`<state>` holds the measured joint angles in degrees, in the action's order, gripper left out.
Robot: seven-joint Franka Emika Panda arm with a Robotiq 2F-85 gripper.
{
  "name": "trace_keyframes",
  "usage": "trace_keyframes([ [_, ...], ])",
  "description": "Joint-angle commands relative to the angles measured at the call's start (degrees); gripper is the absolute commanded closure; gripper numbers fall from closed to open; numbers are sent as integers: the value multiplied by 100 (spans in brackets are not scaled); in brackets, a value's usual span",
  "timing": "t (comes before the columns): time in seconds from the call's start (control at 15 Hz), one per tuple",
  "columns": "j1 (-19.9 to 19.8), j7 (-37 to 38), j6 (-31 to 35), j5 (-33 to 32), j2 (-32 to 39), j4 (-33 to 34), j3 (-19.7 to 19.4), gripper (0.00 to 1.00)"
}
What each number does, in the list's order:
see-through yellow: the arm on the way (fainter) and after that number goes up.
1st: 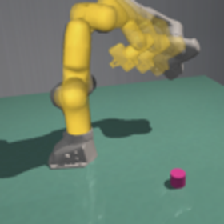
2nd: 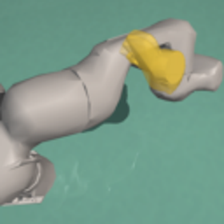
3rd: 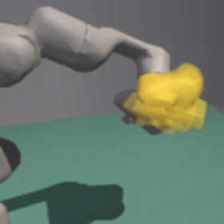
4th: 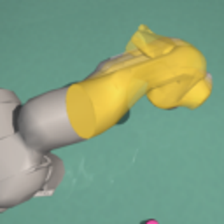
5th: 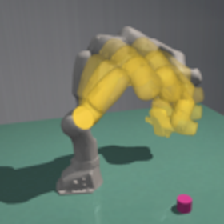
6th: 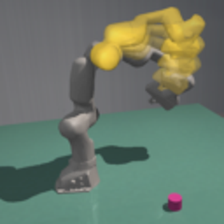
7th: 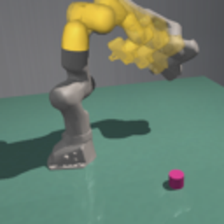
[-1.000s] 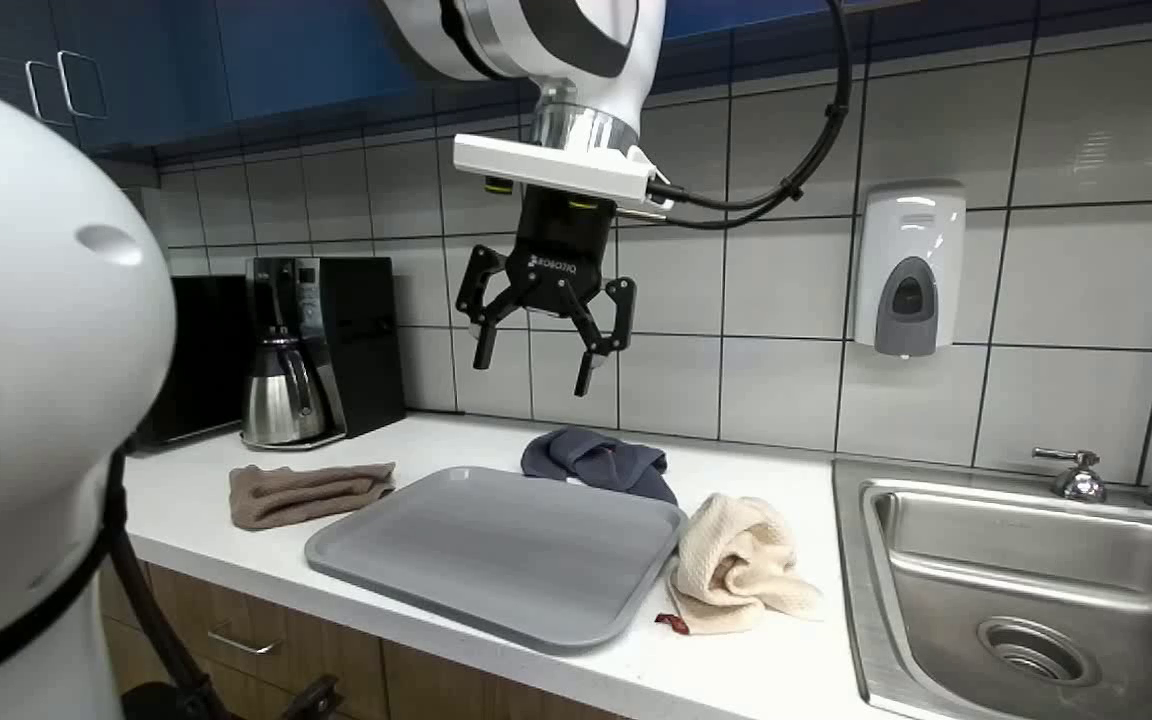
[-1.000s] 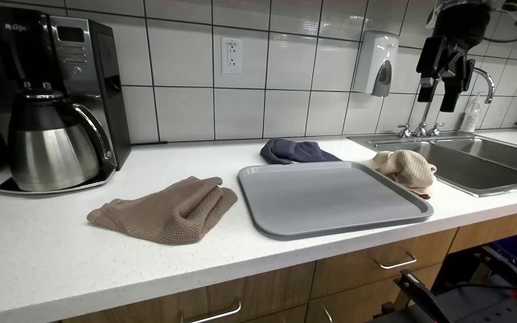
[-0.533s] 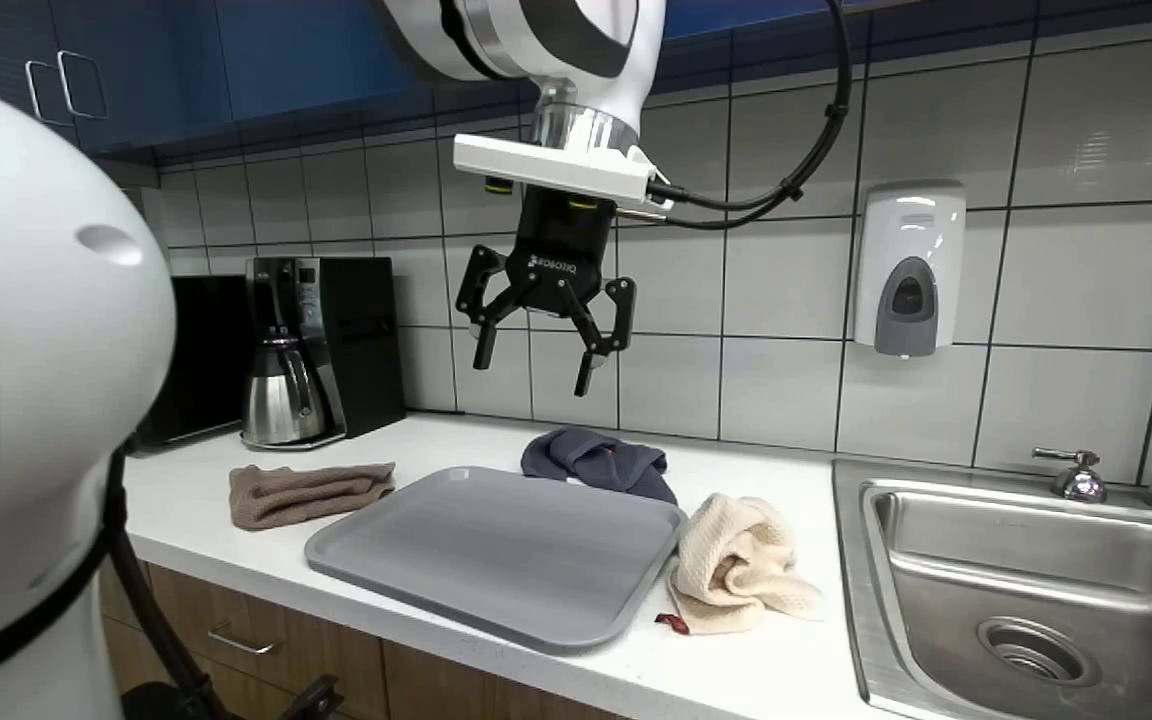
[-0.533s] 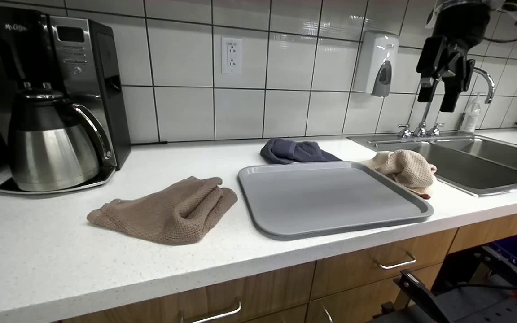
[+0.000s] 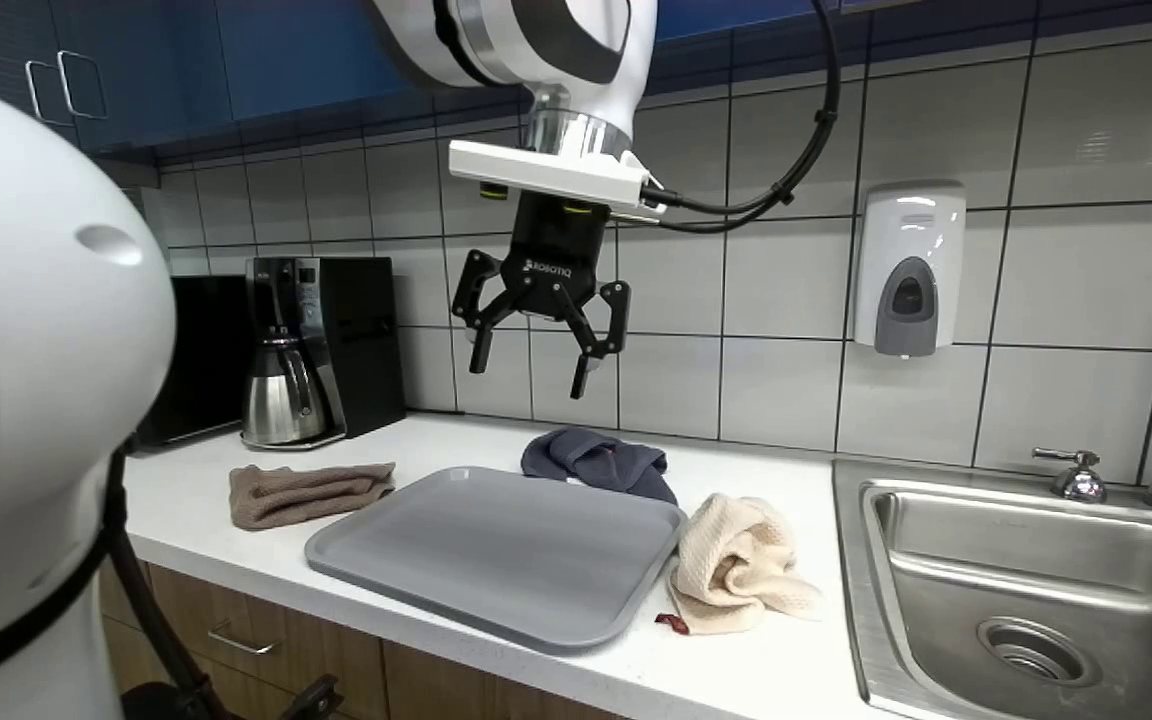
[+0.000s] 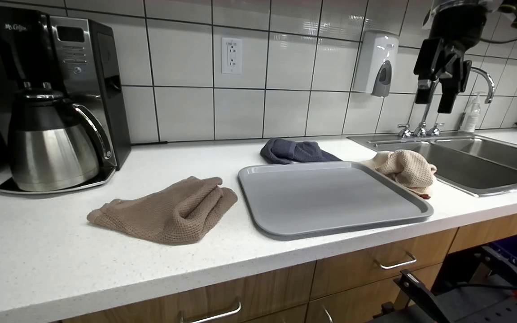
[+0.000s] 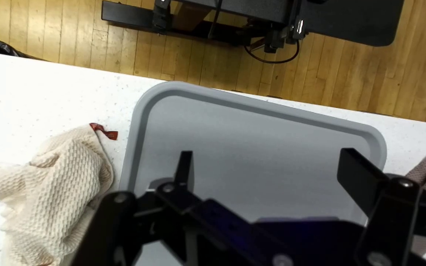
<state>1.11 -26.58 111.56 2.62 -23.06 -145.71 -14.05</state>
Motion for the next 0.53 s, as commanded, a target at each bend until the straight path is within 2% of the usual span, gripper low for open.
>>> trace_keyframes([
  [0.0, -129, 15, 261, -64, 75, -83, 195, 0],
  [0.47, -255, 87, 895, -254, 475, -81, 188, 0],
])
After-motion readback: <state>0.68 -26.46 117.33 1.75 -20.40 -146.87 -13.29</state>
